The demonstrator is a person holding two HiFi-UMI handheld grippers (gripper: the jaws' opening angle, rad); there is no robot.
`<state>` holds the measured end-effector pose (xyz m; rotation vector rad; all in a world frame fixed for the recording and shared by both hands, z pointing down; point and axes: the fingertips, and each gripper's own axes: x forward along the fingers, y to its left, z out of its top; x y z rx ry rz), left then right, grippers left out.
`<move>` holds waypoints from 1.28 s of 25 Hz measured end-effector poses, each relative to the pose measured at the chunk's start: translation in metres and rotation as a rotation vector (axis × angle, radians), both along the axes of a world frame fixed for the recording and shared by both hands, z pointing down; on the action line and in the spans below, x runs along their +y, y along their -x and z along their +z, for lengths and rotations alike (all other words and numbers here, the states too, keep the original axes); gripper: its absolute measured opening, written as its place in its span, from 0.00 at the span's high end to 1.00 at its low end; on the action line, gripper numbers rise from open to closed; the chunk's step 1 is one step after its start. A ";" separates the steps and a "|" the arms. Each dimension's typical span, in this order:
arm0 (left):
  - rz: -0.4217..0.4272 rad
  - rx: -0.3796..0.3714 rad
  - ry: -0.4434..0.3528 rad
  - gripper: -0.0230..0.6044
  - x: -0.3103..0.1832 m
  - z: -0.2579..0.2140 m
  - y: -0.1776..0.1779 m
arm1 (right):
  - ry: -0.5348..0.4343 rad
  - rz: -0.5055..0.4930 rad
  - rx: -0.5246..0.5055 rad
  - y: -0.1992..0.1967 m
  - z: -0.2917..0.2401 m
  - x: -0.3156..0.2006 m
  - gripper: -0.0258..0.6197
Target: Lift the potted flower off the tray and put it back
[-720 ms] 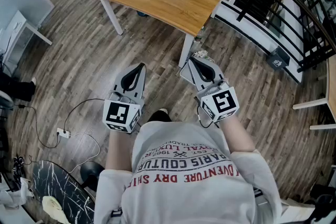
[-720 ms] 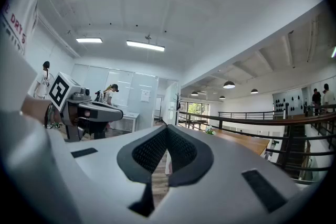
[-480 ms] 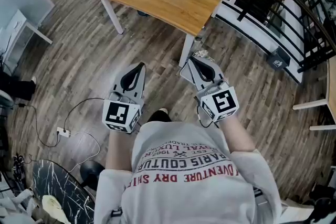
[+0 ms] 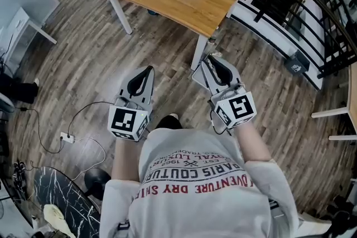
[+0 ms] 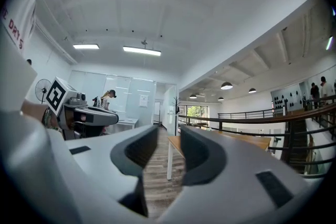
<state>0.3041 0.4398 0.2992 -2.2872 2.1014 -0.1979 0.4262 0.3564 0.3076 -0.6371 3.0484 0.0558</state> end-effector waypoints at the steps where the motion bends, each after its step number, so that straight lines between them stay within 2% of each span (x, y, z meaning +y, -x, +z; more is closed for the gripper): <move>1: -0.002 -0.002 0.003 0.94 0.000 0.000 0.000 | -0.009 -0.007 -0.009 0.001 -0.001 0.000 0.63; 2: -0.003 -0.003 0.006 0.94 0.001 0.001 0.001 | -0.017 -0.011 -0.015 0.003 -0.001 0.000 0.43; 7: -0.034 -0.012 -0.014 0.94 -0.002 -0.003 0.013 | -0.030 0.040 -0.046 0.008 -0.001 -0.016 0.30; 14: -0.039 -0.001 0.002 0.94 -0.019 0.004 0.049 | 0.009 0.035 -0.019 0.039 0.013 -0.037 0.29; 19: -0.006 0.009 0.021 0.94 -0.046 0.017 0.096 | 0.008 0.077 0.026 0.090 0.027 -0.067 0.29; 23: 0.057 0.017 0.015 0.94 -0.080 0.018 0.149 | 0.026 0.111 0.032 0.146 0.033 -0.095 0.29; 26: 0.081 0.033 0.008 0.94 -0.111 0.012 0.200 | 0.041 0.134 0.049 0.196 0.031 -0.119 0.29; 32: 0.181 0.036 0.023 0.94 -0.172 0.004 0.297 | 0.046 0.209 0.071 0.291 0.022 -0.176 0.30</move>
